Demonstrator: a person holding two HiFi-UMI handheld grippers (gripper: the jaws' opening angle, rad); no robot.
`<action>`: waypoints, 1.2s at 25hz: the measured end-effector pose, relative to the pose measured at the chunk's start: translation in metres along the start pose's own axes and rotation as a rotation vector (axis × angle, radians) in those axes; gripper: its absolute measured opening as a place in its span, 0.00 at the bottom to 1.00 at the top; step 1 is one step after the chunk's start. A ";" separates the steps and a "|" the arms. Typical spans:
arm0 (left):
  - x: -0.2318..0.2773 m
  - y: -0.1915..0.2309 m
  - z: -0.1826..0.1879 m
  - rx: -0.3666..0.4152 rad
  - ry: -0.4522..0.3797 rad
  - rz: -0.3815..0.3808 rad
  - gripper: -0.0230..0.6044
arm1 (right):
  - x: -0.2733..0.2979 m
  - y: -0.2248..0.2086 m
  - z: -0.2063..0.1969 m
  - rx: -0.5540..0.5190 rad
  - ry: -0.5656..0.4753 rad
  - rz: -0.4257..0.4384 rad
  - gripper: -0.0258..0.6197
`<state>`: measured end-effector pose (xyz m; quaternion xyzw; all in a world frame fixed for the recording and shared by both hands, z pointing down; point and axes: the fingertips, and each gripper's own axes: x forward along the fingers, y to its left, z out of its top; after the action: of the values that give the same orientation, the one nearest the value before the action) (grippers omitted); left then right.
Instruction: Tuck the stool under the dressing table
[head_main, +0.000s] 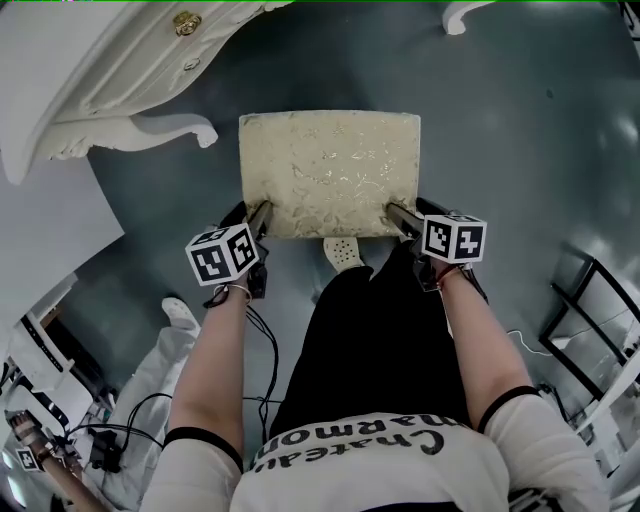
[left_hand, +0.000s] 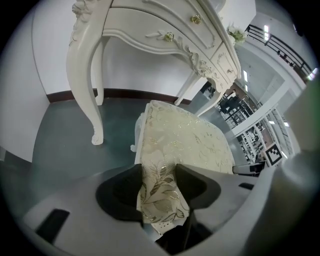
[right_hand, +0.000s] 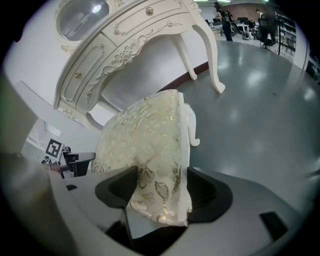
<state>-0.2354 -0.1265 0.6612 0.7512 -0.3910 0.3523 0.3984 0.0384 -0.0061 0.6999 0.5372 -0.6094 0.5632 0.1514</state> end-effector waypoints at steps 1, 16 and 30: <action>0.004 0.001 0.012 0.000 -0.005 -0.007 0.38 | 0.002 0.001 0.012 -0.001 -0.008 -0.008 0.56; -0.021 -0.011 -0.121 -0.182 0.089 -0.107 0.38 | -0.058 0.006 -0.089 -0.035 0.060 -0.146 0.56; -0.007 -0.021 -0.118 -0.345 0.109 -0.054 0.37 | -0.054 -0.004 -0.044 -0.122 0.203 -0.121 0.56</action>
<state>-0.2458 -0.0135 0.6994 0.6619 -0.4029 0.3094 0.5513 0.0437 0.0584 0.6731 0.5030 -0.5906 0.5664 0.2783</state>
